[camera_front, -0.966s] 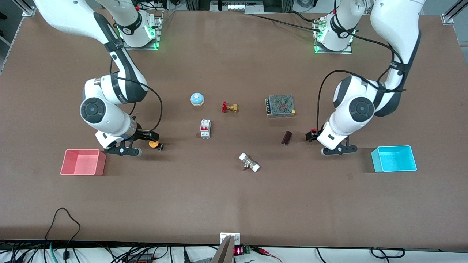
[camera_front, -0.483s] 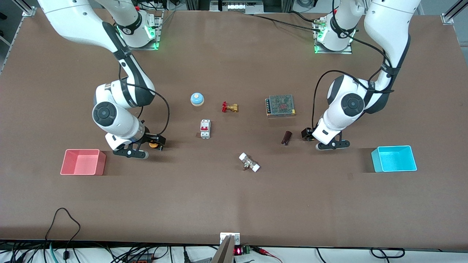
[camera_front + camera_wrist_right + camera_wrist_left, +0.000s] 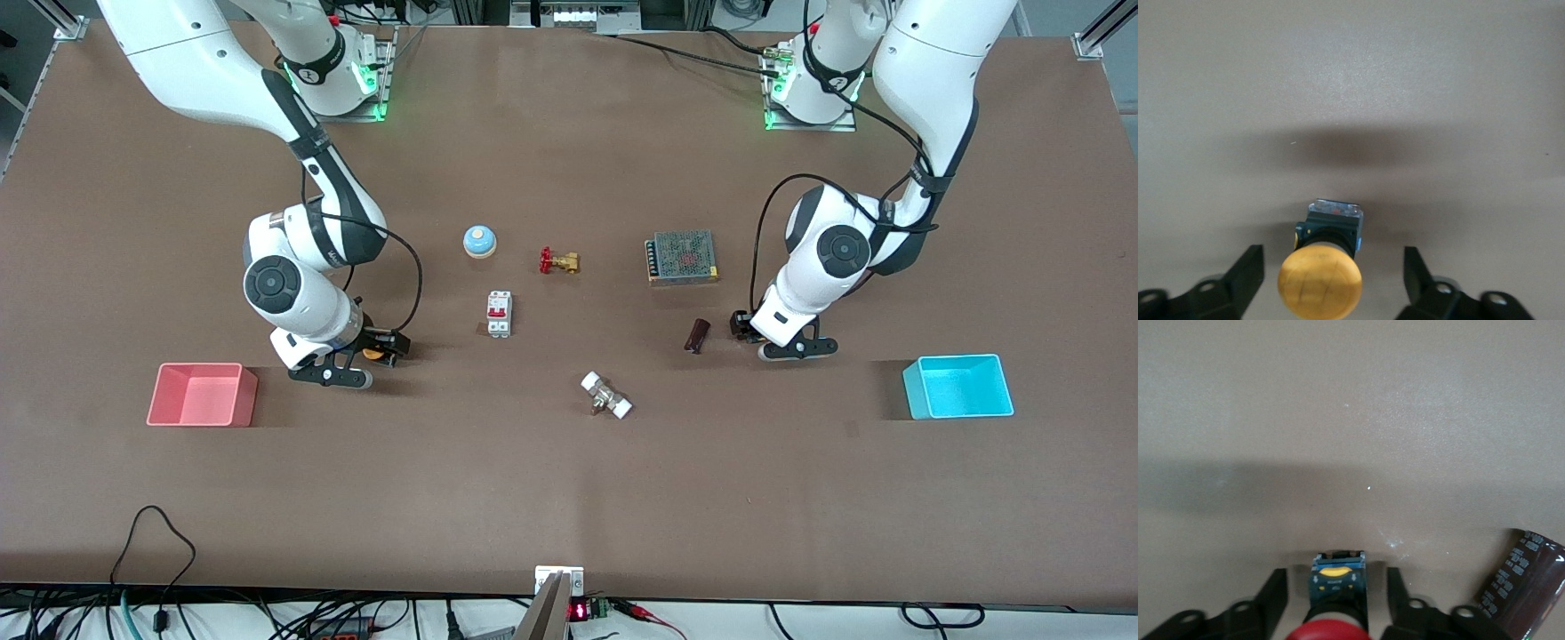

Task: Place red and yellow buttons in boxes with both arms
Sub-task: 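Carry the yellow button to the pink box while the left gripper carries red to cyan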

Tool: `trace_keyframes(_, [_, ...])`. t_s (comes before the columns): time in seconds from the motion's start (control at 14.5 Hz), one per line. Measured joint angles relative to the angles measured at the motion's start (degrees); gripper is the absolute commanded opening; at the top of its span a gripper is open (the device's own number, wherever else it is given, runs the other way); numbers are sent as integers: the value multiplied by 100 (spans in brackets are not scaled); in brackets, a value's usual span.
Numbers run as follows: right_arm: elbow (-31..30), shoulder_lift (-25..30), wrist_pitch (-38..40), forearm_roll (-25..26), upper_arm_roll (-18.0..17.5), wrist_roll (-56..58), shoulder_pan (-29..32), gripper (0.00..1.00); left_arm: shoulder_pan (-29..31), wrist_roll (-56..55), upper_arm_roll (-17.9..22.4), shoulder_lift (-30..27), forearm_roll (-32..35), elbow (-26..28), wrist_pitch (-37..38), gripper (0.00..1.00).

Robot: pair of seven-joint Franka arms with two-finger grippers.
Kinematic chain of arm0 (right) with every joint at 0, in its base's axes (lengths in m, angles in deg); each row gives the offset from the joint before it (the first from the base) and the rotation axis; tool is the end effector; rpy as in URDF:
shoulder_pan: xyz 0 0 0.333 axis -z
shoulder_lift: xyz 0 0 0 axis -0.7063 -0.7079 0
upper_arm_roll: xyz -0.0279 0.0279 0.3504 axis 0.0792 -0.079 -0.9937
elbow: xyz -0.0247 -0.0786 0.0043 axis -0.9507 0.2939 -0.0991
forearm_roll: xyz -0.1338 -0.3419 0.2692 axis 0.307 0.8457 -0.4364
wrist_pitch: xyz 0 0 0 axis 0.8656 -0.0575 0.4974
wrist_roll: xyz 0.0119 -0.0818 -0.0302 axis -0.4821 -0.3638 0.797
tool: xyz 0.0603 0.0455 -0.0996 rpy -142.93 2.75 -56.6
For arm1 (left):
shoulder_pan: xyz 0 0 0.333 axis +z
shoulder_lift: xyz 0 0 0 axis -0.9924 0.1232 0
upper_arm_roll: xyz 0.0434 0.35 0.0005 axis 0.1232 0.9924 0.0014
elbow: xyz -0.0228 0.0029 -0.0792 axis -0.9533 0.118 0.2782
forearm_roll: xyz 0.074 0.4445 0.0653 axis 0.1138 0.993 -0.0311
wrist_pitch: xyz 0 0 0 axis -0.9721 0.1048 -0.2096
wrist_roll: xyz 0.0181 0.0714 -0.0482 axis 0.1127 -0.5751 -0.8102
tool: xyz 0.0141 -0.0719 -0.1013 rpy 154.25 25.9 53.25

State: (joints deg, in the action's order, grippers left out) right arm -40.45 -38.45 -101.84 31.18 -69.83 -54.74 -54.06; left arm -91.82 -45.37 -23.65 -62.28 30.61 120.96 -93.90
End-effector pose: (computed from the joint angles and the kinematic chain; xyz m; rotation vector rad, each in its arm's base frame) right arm 0.6693 0.1948 0.1779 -3.1193 0.1717 0.0318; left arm 0.5939 -0.1781 0.1371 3.0892 0.1876 0.0142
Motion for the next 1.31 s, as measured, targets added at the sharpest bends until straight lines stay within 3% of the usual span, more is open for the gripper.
trace_keyframes(0.21, [0, 0, -3, 1, 0, 0, -4, 28, -12, 0, 0, -16, 0, -7, -8, 13])
trace_keyframes(0.41, [2, 3, -3, 3, 0, 0, -5, 15, -10, 0, 7, -24, 0, -38, 8, 12])
trace_keyframes(0.62, [71, 35, 26, 38, 8, 6, -2, 15, 18, 37, 62, -197, 1, -327, 678, 14])
trace_keyframes(0.83, [463, 391, 837, 43, 69, 238, 144, 15, 252, 573, 144, -508, 10, -1026, 1998, 14])
trace_keyframes(1.03, [1026, 918, 1903, 4, 130, 1168, 652, 15, 797, 1661, 201, -627, 68, -1819, 3094, 14])
trace_keyframes(1.31, [1385, 1040, 2183, -48, 498, 2406, 1228, 15, 1505, 2504, 269, -617, 674, -2519, 3674, 14])
